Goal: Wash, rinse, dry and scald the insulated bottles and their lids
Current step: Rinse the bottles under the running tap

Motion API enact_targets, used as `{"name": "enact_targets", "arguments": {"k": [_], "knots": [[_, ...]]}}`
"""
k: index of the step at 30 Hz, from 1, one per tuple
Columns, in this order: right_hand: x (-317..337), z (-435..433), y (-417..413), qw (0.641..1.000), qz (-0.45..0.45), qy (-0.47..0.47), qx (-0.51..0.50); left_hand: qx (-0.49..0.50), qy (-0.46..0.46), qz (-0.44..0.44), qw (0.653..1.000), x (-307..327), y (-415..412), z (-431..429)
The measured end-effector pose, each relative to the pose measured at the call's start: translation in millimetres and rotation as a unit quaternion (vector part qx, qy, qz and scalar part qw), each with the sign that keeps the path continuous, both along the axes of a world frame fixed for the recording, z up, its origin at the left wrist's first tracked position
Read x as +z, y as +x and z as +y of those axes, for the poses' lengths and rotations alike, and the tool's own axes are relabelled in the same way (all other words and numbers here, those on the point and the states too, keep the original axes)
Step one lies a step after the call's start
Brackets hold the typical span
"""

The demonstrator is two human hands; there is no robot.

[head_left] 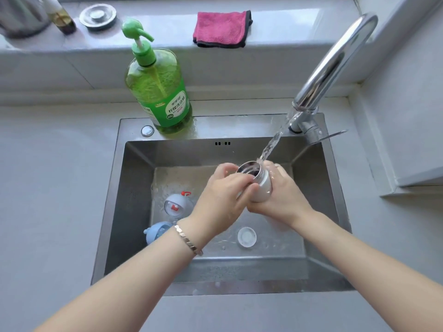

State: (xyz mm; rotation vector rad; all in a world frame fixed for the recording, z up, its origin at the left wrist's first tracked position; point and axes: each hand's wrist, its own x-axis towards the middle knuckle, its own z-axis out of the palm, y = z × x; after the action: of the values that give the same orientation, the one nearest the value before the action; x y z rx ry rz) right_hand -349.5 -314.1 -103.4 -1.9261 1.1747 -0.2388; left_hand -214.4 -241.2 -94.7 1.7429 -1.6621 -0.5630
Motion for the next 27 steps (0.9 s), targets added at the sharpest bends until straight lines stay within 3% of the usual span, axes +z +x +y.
{"name": "enact_targets", "arguments": {"k": [3,5,7,10,13,15,19,27], "knots": [[-10,0,10,0.985,0.073,-0.148,0.043,0.013,0.208,0.077,0.975,10,-8,-26],[-15,-1,11,0.972,0.078,-0.218,0.033,0.077,0.272,0.174,0.943,13,-12,-44],[-11,-8,10,0.973,0.08,-0.217,0.018,0.08,0.22,0.177,0.956,12,-15,-49],[2,-14,5,0.997,0.01,-0.083,0.002,-0.018,0.053,0.075,0.996,5,-7,-35],[3,-9,-2,0.994,-0.103,0.004,-0.024,-0.1,-0.061,0.038,0.992,-3,12,-23],[-7,-4,-3,0.987,-0.145,0.043,-0.048,-0.091,-0.09,0.029,0.991,-10,24,-12],[-30,0,-2,0.978,-0.177,0.068,-0.088,-0.048,-0.04,0.081,0.995,-18,34,22],[-35,4,6,0.975,-0.185,0.031,-0.121,0.066,0.112,0.127,0.983,-34,27,38]]}}
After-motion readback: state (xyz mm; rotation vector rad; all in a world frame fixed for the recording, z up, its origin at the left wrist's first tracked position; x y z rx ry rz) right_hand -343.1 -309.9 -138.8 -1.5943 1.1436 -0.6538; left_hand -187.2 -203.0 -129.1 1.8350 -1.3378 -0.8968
